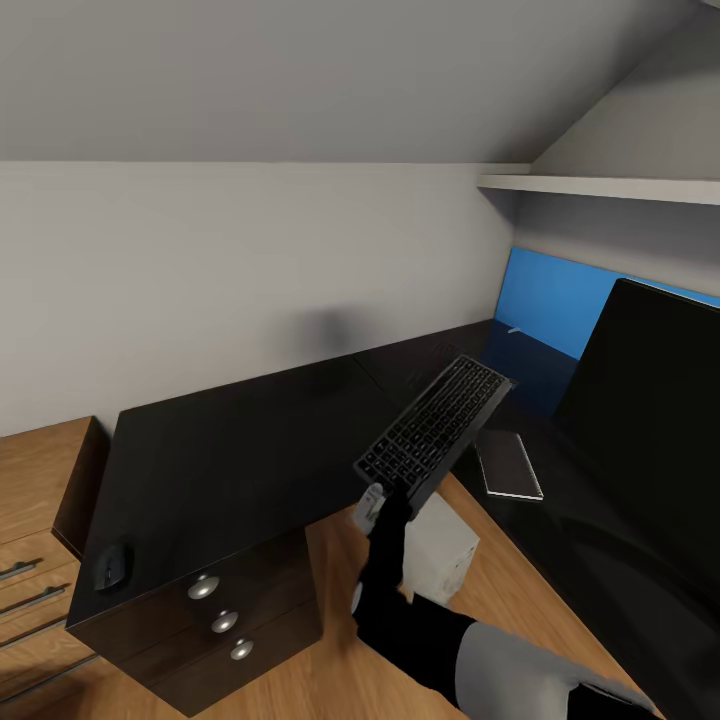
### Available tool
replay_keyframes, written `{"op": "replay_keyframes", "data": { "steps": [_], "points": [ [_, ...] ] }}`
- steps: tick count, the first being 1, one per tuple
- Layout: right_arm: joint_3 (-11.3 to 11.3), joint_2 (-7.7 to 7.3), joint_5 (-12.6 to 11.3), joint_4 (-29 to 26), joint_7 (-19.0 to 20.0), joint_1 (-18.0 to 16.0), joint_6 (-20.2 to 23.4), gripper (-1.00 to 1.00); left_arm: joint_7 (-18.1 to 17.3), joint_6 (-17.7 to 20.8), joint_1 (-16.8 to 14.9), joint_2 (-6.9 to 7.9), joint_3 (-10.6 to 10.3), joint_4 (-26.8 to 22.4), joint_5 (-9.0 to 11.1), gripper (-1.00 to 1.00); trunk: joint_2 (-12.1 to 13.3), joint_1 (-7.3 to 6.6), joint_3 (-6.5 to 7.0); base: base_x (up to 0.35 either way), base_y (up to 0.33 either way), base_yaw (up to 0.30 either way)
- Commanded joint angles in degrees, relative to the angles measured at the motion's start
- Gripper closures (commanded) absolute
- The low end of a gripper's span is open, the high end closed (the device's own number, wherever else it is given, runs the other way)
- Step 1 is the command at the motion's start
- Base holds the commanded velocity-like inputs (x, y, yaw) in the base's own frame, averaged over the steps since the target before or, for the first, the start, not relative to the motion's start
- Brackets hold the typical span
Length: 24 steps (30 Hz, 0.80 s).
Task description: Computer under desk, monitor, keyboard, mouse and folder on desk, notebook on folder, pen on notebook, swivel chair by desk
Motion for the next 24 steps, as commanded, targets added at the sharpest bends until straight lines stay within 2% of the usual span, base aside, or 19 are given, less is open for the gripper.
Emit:
{"op": "replay_keyframes", "data": {
  "steps": [1,2,3,4,6,7,8,13,15,17,19,24],
  "points": [
    [1.2,-0.36,-0.2,-1.0,-0.3,-0.1,0.4,1.00,0.1,-0.2,0.0,0.06,-0.1,0.5,0.5,-1.00,0.0,0.00,-0.04,0.000,0.000,0.000],
    [1.7,-0.65,-0.2,-1.8,-0.3,-0.1,0.3,1.00,0.1,-0.2,0.0,0.08,-0.1,0.8,0.5,-1.00,0.0,0.00,-0.04,0.000,0.000,0.000],
    [4.4,-3.55,-0.1,-7.6,-0.3,0.0,0.4,1.00,0.1,-0.2,0.0,0.11,-0.1,2.0,0.4,-1.00,0.0,0.00,-0.04,0.000,0.000,0.000],
    [5.7,-5.62,-0.1,-11.6,-0.3,0.0,0.5,1.00,0.1,-0.2,0.0,0.11,-0.1,2.3,0.4,-1.00,0.0,0.00,-0.04,0.000,0.000,0.000],
    [7.0,-7.41,-0.2,-15.1,-0.2,0.0,0.6,1.00,0.1,-0.2,0.0,0.12,-0.1,2.5,0.4,-1.00,0.0,0.00,-0.04,0.000,0.000,0.000],
    [8.9,-8.73,-0.2,-17.5,-0.1,0.1,0.5,1.00,0.1,-0.2,0.0,0.12,-0.1,2.7,0.4,-1.00,0.0,0.00,-0.04,0.000,0.000,0.000],
    [10.3,-9.36,-0.1,-18.7,-0.1,0.1,0.5,1.00,0.1,-0.2,0.0,0.12,-0.1,2.7,0.4,-1.00,0.0,0.00,-0.04,0.000,0.000,0.000],
    [16.1,-10.70,-0.1,-21.9,0.0,0.1,0.5,1.00,0.1,-0.2,0.0,0.12,-0.1,2.8,0.4,-1.00,0.0,0.00,-0.04,0.000,0.000,0.000],
    [19.6,-10.97,-0.2,-22.5,0.2,0.1,0.9,1.00,0.1,-0.2,0.0,0.15,-0.1,2.8,0.4,-1.00,0.0,0.00,-0.04,0.000,0.000,0.000],
    [21.9,-11.08,-0.3,-22.8,0.2,0.1,1.0,1.00,0.1,-0.2,0.0,0.19,-0.1,2.8,0.5,-1.00,0.0,0.00,-0.04,0.000,0.000,0.000],
    [22.9,-11.13,-0.3,-22.9,0.2,0.1,1.0,1.00,0.1,-0.2,0.0,0.20,-0.1,2.9,0.5,-1.00,0.0,0.00,-0.04,0.000,0.000,0.000],
    [23.7,-11.04,-0.5,-23.1,0.2,0.3,0.7,1.00,0.1,-0.2,0.0,0.21,-0.1,3.1,0.6,-1.00,0.0,0.00,-0.04,0.000,0.000,0.000]
  ]
}}
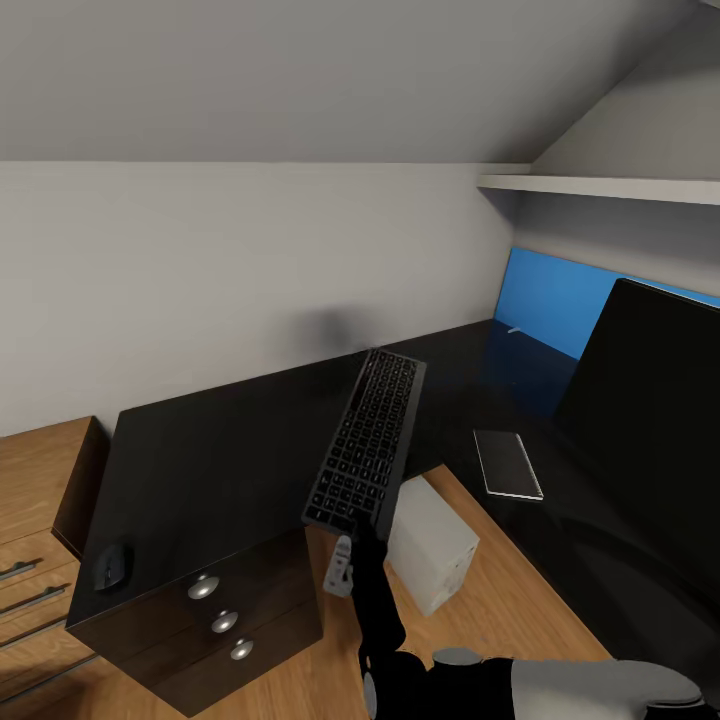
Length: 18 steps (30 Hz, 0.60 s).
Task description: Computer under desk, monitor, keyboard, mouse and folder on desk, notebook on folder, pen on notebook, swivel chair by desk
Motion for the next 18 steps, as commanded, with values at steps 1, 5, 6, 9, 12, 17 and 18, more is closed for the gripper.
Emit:
{"op": "replay_keyframes", "data": {
  "steps": [1,5,6,9,12,17,18],
  "points": [
    [0.2,0.04,-0.3,-0.1,-0.3,-0.1,0.4,1.00,0.1,-0.2,0.0,0.03,-0.1,-0.1,0.5,-1.00,0.0,0.00,-0.04,0.000,0.000,0.000],
    [0.1,0.37,-0.4,-0.2,0.6,0.1,0.2,1.00,0.1,-0.2,0.0,0.03,-0.1,-0.1,0.5,-1.00,0.0,0.00,-0.04,0.000,0.000,0.000],
    [0.0,0.41,-0.3,-0.2,1.5,0.1,0.1,1.00,0.1,-0.2,0.0,0.03,-0.1,-0.1,0.5,-1.00,0.0,0.00,-0.04,0.000,0.000,0.000],
    [-0.1,0.53,-0.1,-0.2,4.3,0.1,0.1,1.00,0.1,-0.2,0.0,0.03,-0.1,-0.1,0.5,-1.00,0.0,0.00,-0.04,0.000,0.000,0.000],
    [-0.2,0.50,-0.1,-0.2,4.7,0.1,0.0,1.00,0.1,-0.2,0.0,0.03,-0.1,-0.1,0.5,-1.00,0.0,0.00,-0.04,0.000,0.000,0.000],
    [-0.2,0.29,-0.2,-0.1,4.8,0.1,-0.2,1.00,0.1,-0.2,0.0,0.10,-0.1,-0.1,0.5,-1.00,0.0,0.00,-0.04,0.000,0.000,0.000],
    [-0.2,0.30,-0.2,-0.1,4.8,0.1,-0.2,1.00,0.1,-0.2,0.0,0.10,-0.1,-0.1,0.5,-1.00,0.0,0.00,-0.04,0.000,0.000,0.000]
  ]
}}
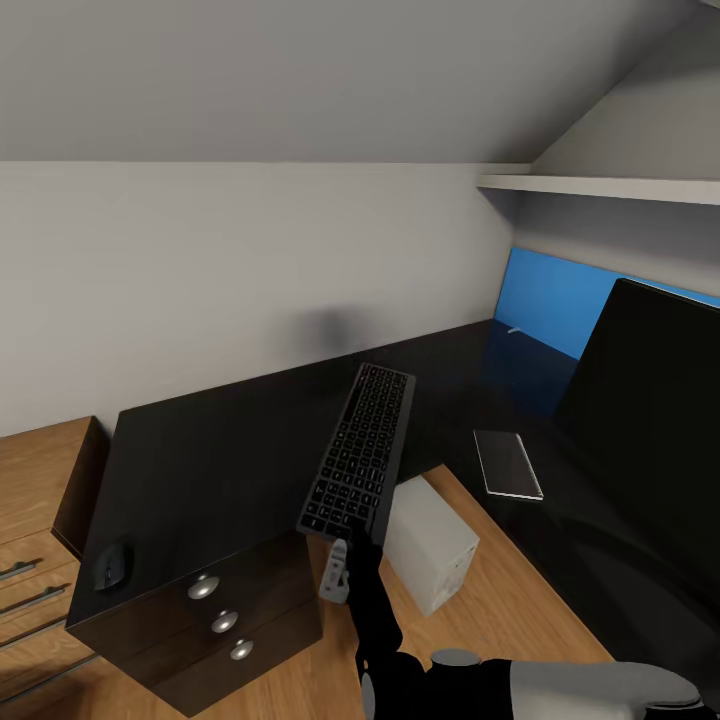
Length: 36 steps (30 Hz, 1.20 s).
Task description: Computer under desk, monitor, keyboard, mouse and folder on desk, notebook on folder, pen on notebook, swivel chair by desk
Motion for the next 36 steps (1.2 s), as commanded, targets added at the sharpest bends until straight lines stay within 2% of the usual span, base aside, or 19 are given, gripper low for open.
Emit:
{"op": "replay_keyframes", "data": {
  "steps": [1,4,10,16,28,36],
  "points": [
    [0.2,0.00,-0.3,-0.1,-0.4,-0.1,0.3,1.00,0.1,-0.2,0.0,0.03,-0.1,-0.1,0.5,-1.00,0.0,0.00,-0.04,0.000,0.000,0.000],
    [0.2,-0.25,-0.5,-1.0,-0.8,0.3,-2.0,1.00,0.1,-0.2,0.0,-0.05,-0.1,-0.1,0.5,-1.00,0.0,0.00,-0.05,0.000,0.000,0.006],
    [0.2,-0.12,-0.5,-1.0,-0.9,0.4,-2.1,1.00,0.2,-0.2,0.0,0.02,-0.1,0.0,0.5,-1.00,0.0,0.00,-0.32,-0.019,-0.014,0.124],
    [0.2,0.00,-0.4,-1.0,-0.9,0.8,-2.1,1.00,0.2,-0.2,0.0,0.04,-0.1,0.0,0.5,-1.00,0.0,0.00,-0.70,-0.194,-0.089,0.153],
    [0.2,0.10,-0.3,-1.2,-0.9,0.8,-2.2,1.00,0.1,-0.2,0.0,0.04,-0.1,-0.1,0.5,-1.00,0.0,0.00,-0.79,-0.018,-0.007,0.013],
    [0.4,0.03,-0.1,-1.2,-1.1,0.8,-4.3,1.00,0.1,-0.2,0.0,0.04,-0.1,-0.1,0.5,-1.00,0.0,0.00,-0.79,0.000,0.000,0.160]
  ]
}}
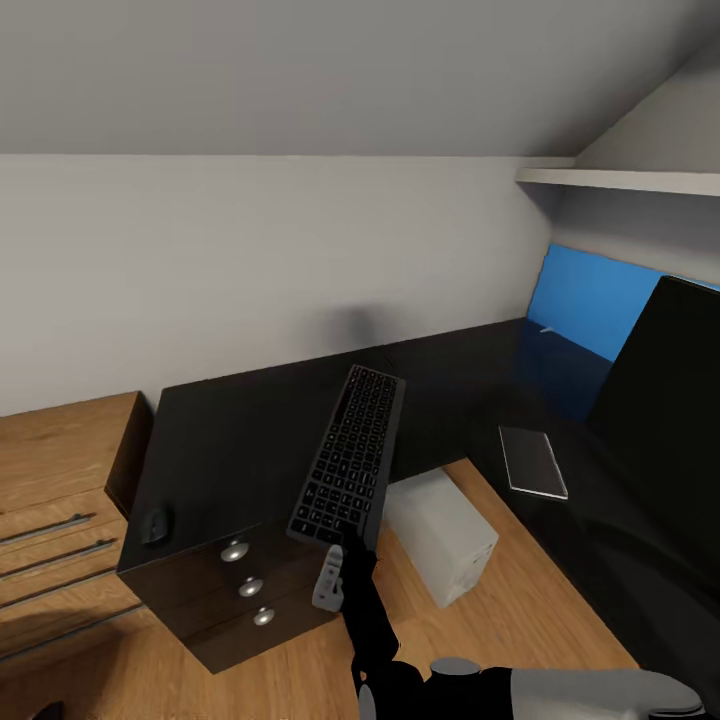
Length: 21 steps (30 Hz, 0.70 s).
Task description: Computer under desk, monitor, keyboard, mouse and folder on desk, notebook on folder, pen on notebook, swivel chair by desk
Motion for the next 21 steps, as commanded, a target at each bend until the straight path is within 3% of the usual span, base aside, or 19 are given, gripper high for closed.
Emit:
{"op": "replay_keyframes", "data": {
  "steps": [1,21],
  "points": [
    [0.3,0.01,-0.3,-0.1,-0.5,-0.1,0.1,1.00,0.1,-0.2,0.0,0.03,-0.1,-0.1,0.5,-1.00,0.0,0.00,-0.04,0.000,0.000,0.260],
    [0.5,0.38,-0.4,-0.1,-1.1,0.4,-0.3,1.00,0.1,-0.2,0.0,0.13,0.0,-0.1,0.6,-1.00,0.0,0.00,-0.04,0.000,0.000,0.269]
  ]
}}
